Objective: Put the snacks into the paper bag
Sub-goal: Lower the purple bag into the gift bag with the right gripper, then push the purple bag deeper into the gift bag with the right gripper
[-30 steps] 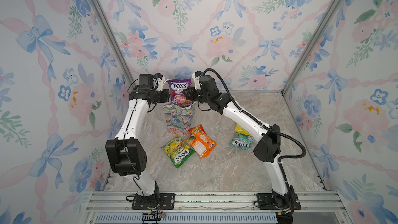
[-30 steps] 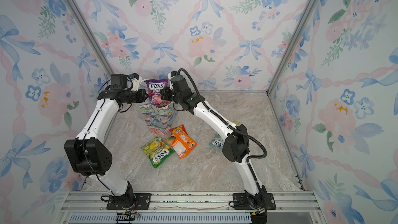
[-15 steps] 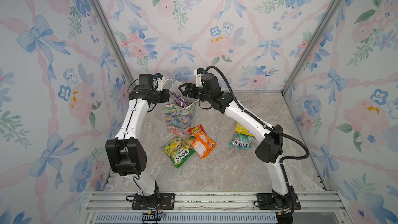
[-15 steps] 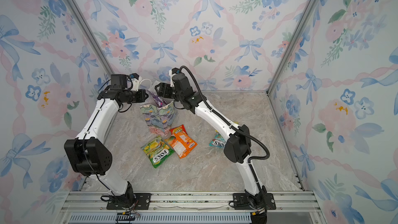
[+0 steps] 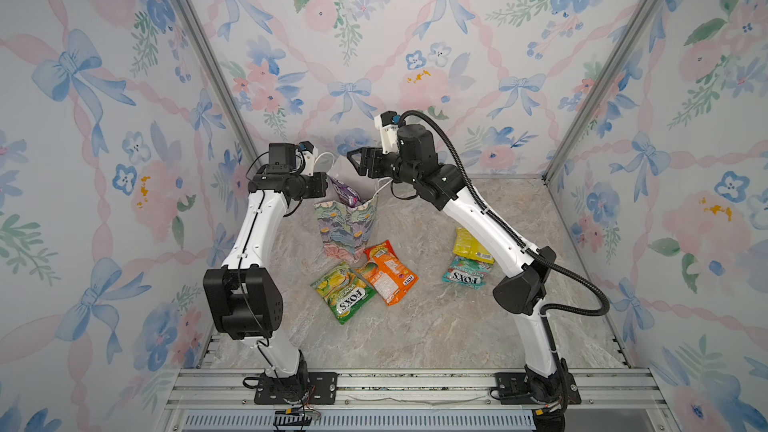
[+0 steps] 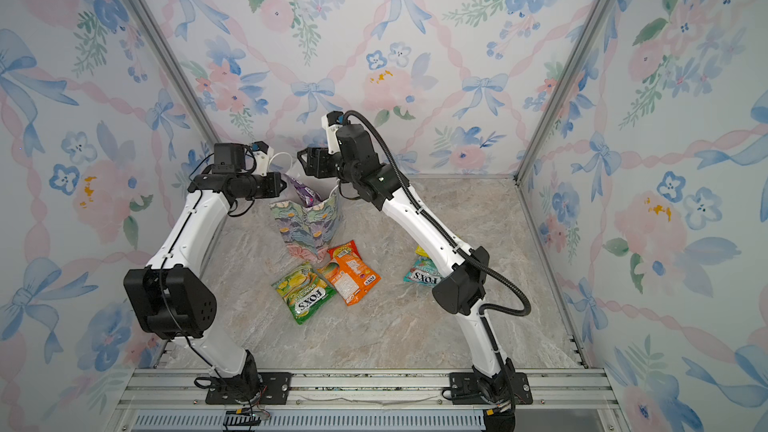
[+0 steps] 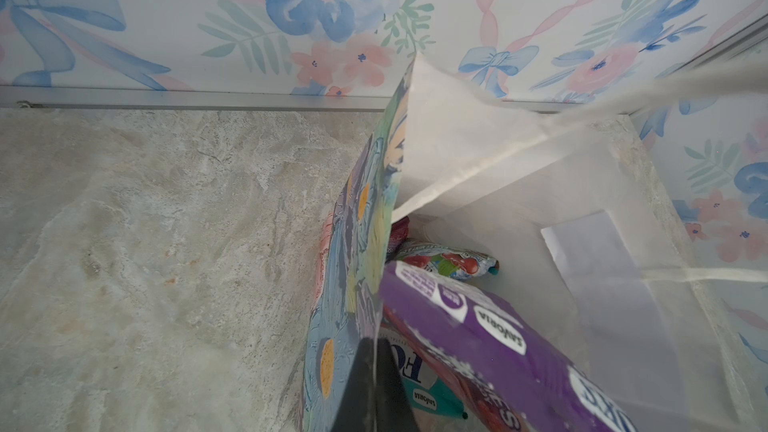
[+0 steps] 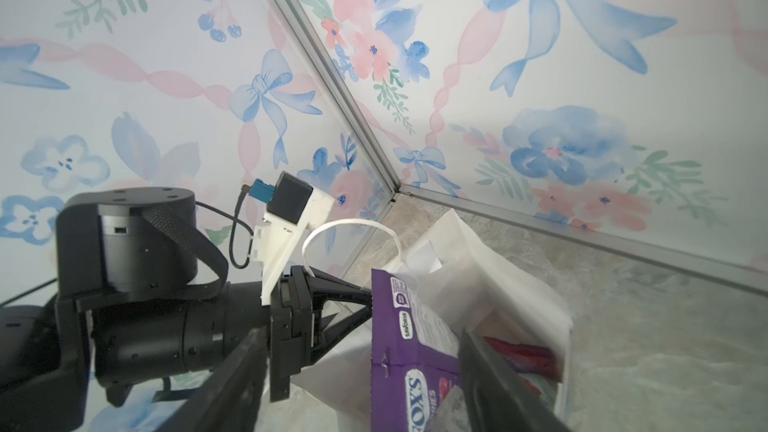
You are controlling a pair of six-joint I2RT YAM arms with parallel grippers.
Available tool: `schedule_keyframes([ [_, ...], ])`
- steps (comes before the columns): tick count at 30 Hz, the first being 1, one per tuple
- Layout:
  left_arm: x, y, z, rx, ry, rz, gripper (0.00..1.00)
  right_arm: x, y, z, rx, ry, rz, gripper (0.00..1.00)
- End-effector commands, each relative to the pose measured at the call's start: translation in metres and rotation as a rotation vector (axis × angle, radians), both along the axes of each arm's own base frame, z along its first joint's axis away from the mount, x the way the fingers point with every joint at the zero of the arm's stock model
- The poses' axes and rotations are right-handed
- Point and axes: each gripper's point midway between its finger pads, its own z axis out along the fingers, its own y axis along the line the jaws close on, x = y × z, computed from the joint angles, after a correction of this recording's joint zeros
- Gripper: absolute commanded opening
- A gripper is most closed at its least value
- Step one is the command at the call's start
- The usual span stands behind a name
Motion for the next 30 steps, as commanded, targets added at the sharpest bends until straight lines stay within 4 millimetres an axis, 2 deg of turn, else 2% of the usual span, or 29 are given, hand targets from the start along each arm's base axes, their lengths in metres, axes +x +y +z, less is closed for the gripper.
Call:
schedule_keyframes([
  [1, -0.004, 0.002, -0.003, 0.007, 0.007, -0.004, 0.0, -0.025, -0.01, 0.001, -0.156, -0.054, 0.03, 0.63],
  [9, -0.003, 0.002, -0.004, 0.007, 0.009, -0.004, 0.0, -0.052, 0.006, -0.038, -0.347, -0.069, 0.129, 0.53],
  [16, -0.003, 0.002, -0.006, 0.008, 0.012, -0.004, 0.0, -0.067, 0.021, -0.068, -0.44, -0.058, 0.181, 0.51],
  [21, -0.003, 0.002, -0.006, 0.006, 0.012, -0.004, 0.0, -0.062, 0.023, -0.086, -0.479, -0.036, 0.166, 0.49],
  [30, -0.003, 0.002, -0.006, 0.007, 0.013, -0.003, 0.0, -0.046, 0.023, -0.106, -0.527, -0.034, 0.124, 0.43],
])
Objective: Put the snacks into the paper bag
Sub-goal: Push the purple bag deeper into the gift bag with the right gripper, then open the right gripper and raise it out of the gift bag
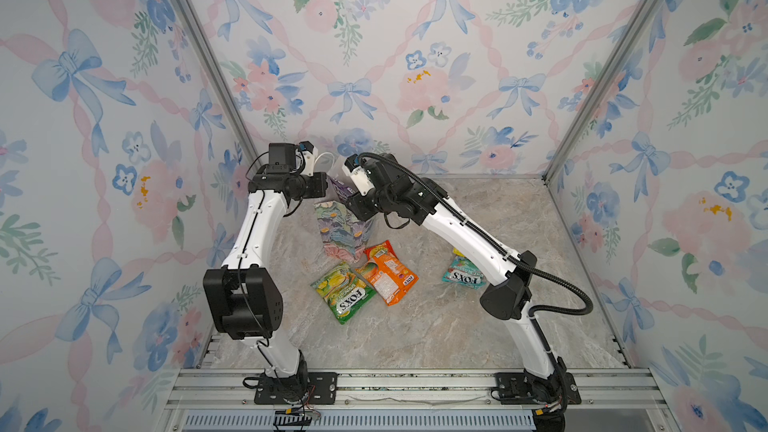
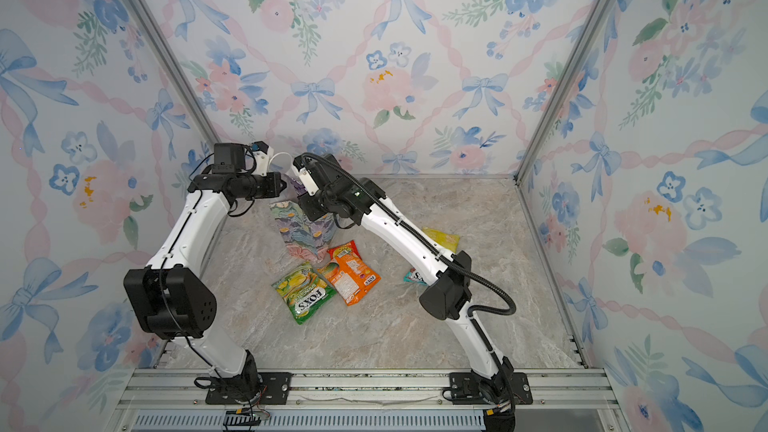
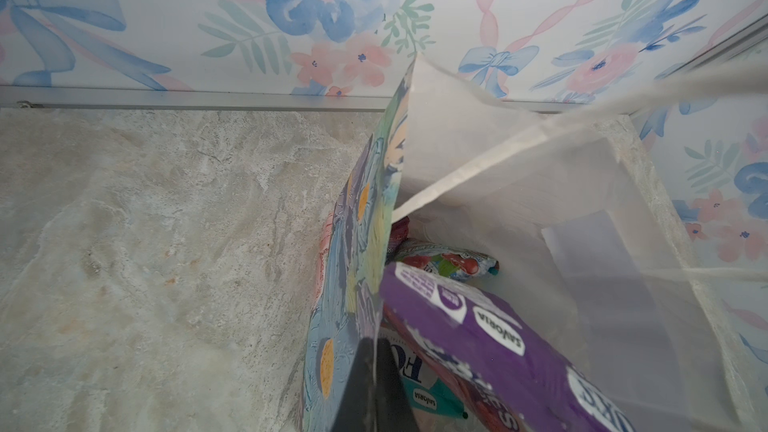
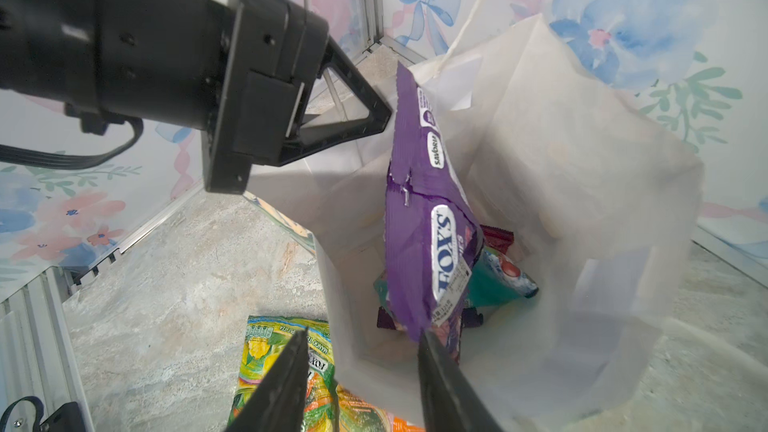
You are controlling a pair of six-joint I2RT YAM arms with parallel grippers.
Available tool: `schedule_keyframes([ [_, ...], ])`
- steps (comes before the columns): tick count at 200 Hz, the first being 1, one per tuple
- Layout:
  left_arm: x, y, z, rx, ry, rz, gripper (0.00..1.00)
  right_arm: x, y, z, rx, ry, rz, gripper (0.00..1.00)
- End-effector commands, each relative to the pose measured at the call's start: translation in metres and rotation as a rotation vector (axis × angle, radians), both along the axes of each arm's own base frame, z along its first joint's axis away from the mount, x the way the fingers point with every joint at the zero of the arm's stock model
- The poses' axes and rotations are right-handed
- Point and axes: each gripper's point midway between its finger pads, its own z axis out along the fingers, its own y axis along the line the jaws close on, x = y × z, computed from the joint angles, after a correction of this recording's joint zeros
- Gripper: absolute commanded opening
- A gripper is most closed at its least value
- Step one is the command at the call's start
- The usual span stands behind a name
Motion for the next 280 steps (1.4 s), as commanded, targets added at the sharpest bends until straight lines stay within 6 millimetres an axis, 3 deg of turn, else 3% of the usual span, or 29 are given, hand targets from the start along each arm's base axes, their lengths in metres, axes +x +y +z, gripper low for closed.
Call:
schedule_keyframes([
  [1, -0.003, 0.002, -0.006, 0.006, 0.012, -0.005, 0.0, 0.013, -0.002, -0.002, -0.024, -0.04, -0.043, 0.42],
  [100, -0.003, 0.002, -0.006, 0.01, 0.013, -0.002, 0.0, 0.048, 0.002, -0.001, 0.05, -0.071, -0.124, 0.25],
  [167, -0.002, 0.003, -0.008, 0.011, 0.017, -0.001, 0.0, 0.087, -0.01, -0.005, 0.09, -0.117, -0.238, 0.09],
  [223, -0.002, 0.002, -0.01, 0.011, 0.021, -0.003, 0.0, 0.116, -0.019, -0.024, 0.091, -0.122, -0.317, 0.08],
  [235, -0.002, 0.003, -0.011, 0.011, 0.022, -0.003, 0.0, 0.118, -0.02, -0.029, 0.087, -0.114, -0.323, 0.12],
  [251, -0.002, 0.003, -0.011, 0.011, 0.023, -0.001, 0.0, 0.118, -0.021, -0.026, 0.098, -0.109, -0.325, 0.3],
  [267, -0.001, 0.003, -0.012, 0.011, 0.024, -0.002, 0.0, 0.113, -0.019, -0.007, 0.134, -0.122, -0.298, 0.5],
  [280, -0.002, 0.003, -0.011, 0.011, 0.022, -0.002, 0.0, 0.104, -0.016, 0.019, 0.187, -0.14, -0.262, 0.61],
])
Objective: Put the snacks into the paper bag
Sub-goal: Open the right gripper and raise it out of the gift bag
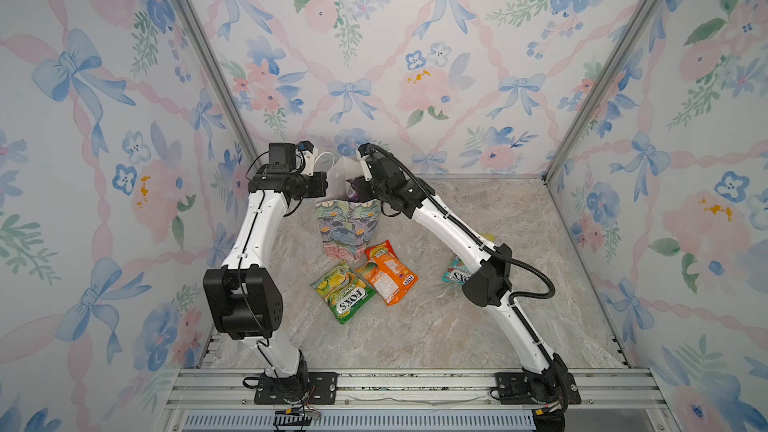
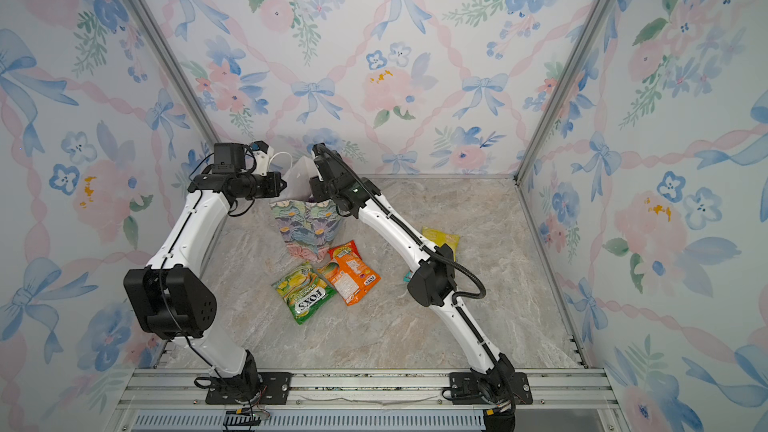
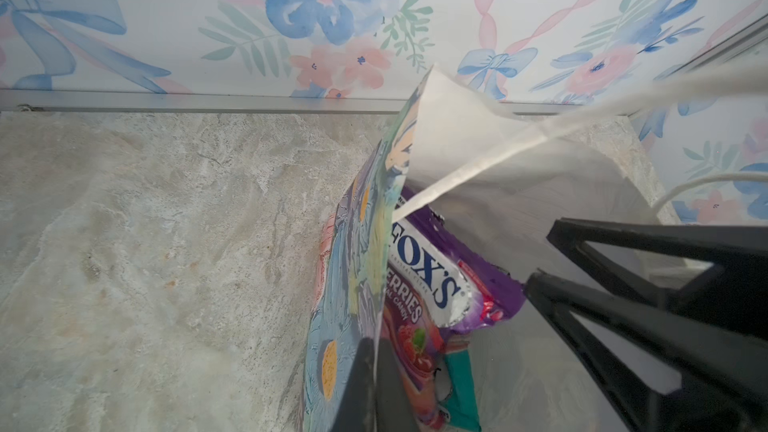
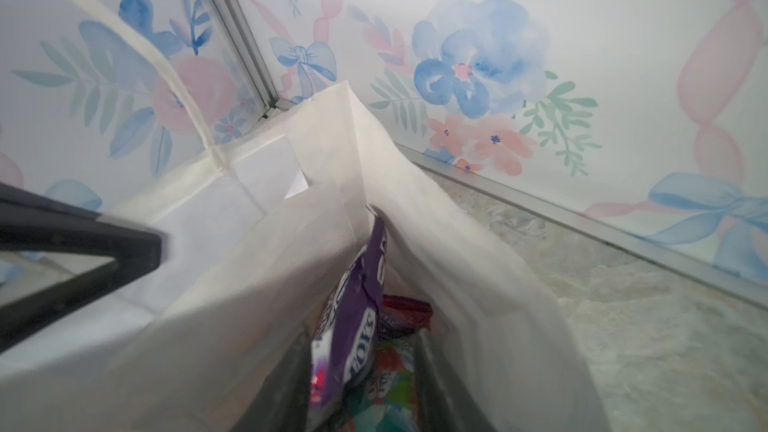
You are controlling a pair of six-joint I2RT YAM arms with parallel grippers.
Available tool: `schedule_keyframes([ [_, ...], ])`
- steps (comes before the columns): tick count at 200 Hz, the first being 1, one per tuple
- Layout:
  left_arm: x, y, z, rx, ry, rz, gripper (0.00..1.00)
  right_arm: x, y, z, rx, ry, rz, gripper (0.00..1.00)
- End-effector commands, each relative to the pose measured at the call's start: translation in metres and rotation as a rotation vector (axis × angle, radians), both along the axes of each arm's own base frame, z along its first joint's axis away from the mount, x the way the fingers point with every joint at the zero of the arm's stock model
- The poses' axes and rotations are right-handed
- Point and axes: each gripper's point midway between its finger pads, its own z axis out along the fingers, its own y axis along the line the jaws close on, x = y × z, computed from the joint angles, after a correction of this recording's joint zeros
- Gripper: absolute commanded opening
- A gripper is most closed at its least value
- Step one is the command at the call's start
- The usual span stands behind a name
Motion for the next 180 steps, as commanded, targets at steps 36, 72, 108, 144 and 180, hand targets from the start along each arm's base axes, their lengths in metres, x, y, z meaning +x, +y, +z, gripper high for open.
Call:
schedule_keyframes([
  [36, -0.003, 0.004, -0.012, 0.011, 0.029, 0.001, 0.0, -0.041, 0.003, 0.124, 0.191, -0.156, 0.132, 0.78],
  [72, -0.003, 0.005, -0.009, 0.01, 0.024, 0.003, 0.0, -0.072, -0.001, 0.168, 0.278, -0.17, 0.201, 0.88],
  [108, -0.003, 0.005, -0.009, 0.009, 0.023, 0.003, 0.0, -0.096, -0.019, 0.184, 0.28, -0.136, 0.243, 0.97],
  [144, -0.004, 0.005, -0.007, 0.006, 0.02, 0.0, 0.0, -0.116, -0.048, 0.158, 0.209, -0.073, 0.256, 0.97],
  [180, -0.004, 0.005, -0.006, 0.01, 0.016, 0.005, 0.0, -0.139, -0.088, 0.117, 0.176, -0.034, 0.225, 0.97],
])
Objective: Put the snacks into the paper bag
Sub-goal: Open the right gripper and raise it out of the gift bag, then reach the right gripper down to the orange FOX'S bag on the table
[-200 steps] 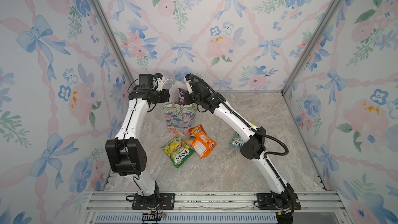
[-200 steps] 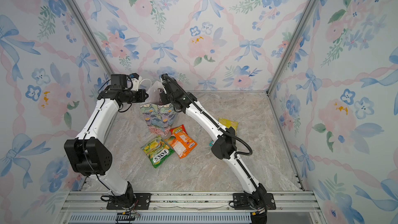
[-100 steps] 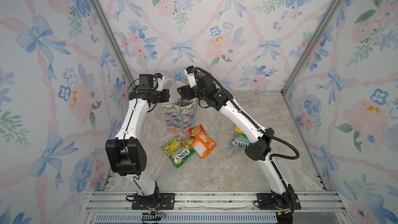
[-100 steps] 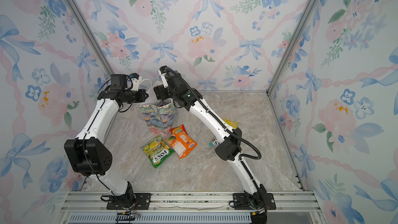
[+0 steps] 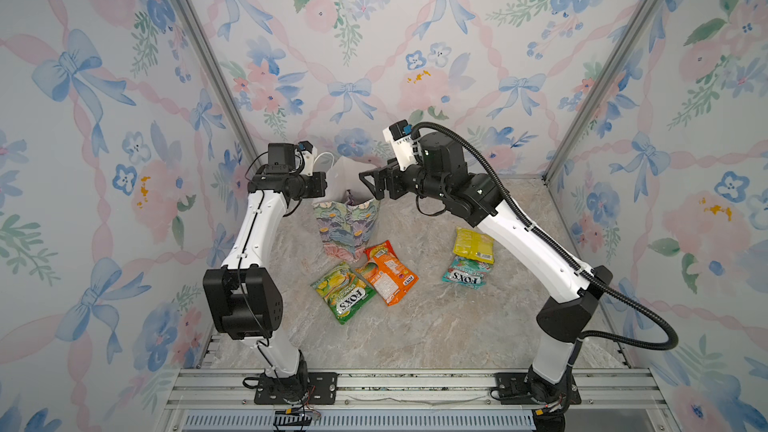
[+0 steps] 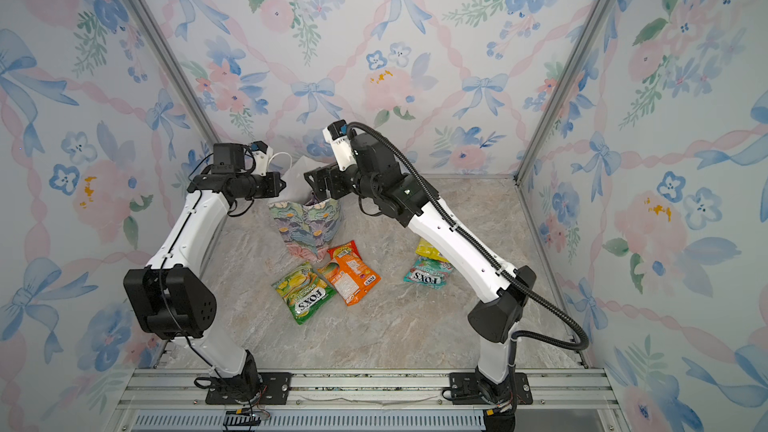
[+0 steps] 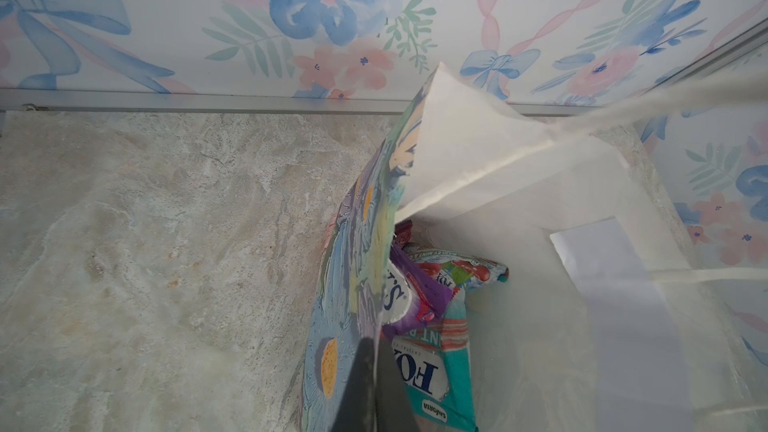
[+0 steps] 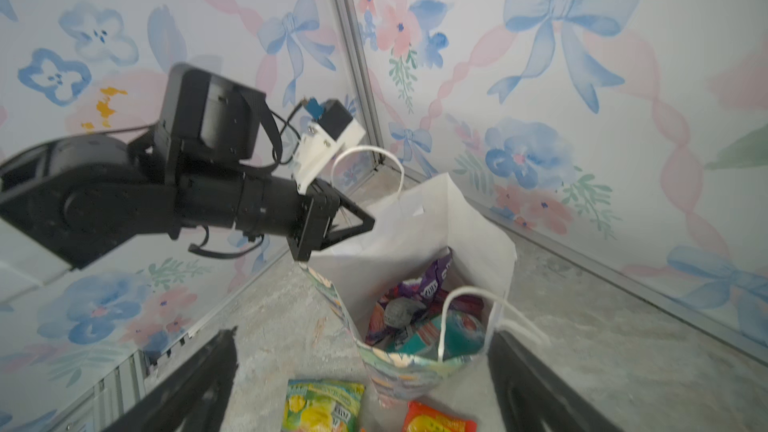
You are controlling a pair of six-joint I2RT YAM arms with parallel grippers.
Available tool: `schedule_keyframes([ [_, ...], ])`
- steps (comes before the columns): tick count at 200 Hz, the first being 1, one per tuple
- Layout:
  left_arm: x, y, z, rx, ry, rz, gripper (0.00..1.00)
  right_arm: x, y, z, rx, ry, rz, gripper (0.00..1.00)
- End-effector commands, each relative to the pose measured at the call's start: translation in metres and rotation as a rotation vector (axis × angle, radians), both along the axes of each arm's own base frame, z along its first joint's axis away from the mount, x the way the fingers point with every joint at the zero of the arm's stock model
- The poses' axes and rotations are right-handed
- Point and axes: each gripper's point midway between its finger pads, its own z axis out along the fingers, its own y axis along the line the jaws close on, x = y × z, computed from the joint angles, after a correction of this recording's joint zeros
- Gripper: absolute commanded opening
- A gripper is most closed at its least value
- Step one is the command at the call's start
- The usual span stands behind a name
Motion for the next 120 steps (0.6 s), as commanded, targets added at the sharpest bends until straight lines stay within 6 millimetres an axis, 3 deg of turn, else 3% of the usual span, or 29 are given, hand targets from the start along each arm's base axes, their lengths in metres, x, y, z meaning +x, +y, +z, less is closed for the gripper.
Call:
schedule_keyframes([
  [1, -0.005, 0.003, -0.005, 0.01, 0.016, 0.0, 0.0, -0.01, -0.025, -0.021, -0.013, 0.013, -0.013, 0.97],
  [11, -0.004, 0.003, -0.006, 0.01, 0.018, 0.001, 0.0, -0.017, -0.038, -0.028, -0.012, 0.027, -0.031, 0.97],
  [26, -0.004, 0.002, -0.006, 0.005, 0.017, -0.003, 0.0, -0.02, -0.06, -0.058, -0.021, 0.093, -0.076, 0.97],
  [62, -0.005, 0.002, -0.003, 0.006, 0.011, -0.002, 0.0, -0.019, -0.103, -0.144, 0.014, 0.348, -0.158, 0.98],
  [88, -0.006, 0.002, 0.001, 0.007, 0.003, 0.0, 0.0, -0.024, -0.115, -0.201, -0.022, 0.508, -0.154, 0.98],
  [120, -0.006, 0.003, 0.0, 0.008, 0.005, 0.0, 0.0, -0.031, -0.11, -0.243, -0.081, 0.605, -0.097, 0.96],
])
